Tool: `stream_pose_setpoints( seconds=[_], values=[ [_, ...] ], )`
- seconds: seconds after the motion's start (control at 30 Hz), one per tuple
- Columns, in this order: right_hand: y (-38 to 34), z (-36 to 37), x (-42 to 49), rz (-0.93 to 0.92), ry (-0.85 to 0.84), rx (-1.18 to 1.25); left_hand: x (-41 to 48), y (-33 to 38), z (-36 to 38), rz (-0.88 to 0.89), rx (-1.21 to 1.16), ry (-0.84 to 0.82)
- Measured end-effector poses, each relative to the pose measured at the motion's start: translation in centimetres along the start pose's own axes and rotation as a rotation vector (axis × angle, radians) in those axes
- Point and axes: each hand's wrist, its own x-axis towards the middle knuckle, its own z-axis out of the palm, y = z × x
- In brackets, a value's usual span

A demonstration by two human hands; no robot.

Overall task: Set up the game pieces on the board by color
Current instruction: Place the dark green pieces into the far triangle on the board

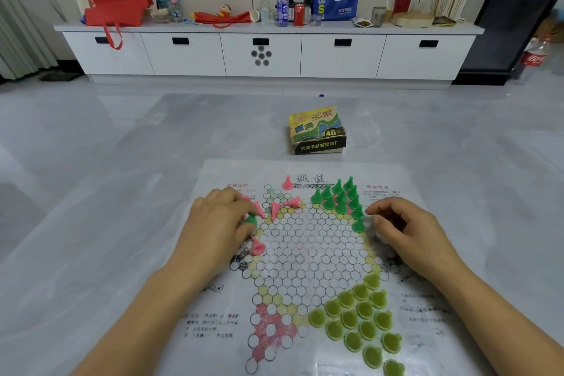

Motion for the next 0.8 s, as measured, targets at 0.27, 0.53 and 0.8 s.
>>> stream_pose_setpoints(
  seconds=[0.27, 0.53, 0.8],
  values=[
    [0.0, 0.3, -0.1, -0.032, -0.05, -0.11, -0.6, 3.5, 0.3, 0.006, -0.392, -0.069],
    [0.1, 0.5, 0.0, -0.057, -0.028, -0.173, 3.3, 8.2, 4.5, 0.053, -0.297, -0.106],
    [0.5, 0.5, 0.1, -0.066, -0.034, -0.171, 4.0, 8.5, 5.9, -0.036, -0.394, -0.12]
  ],
)
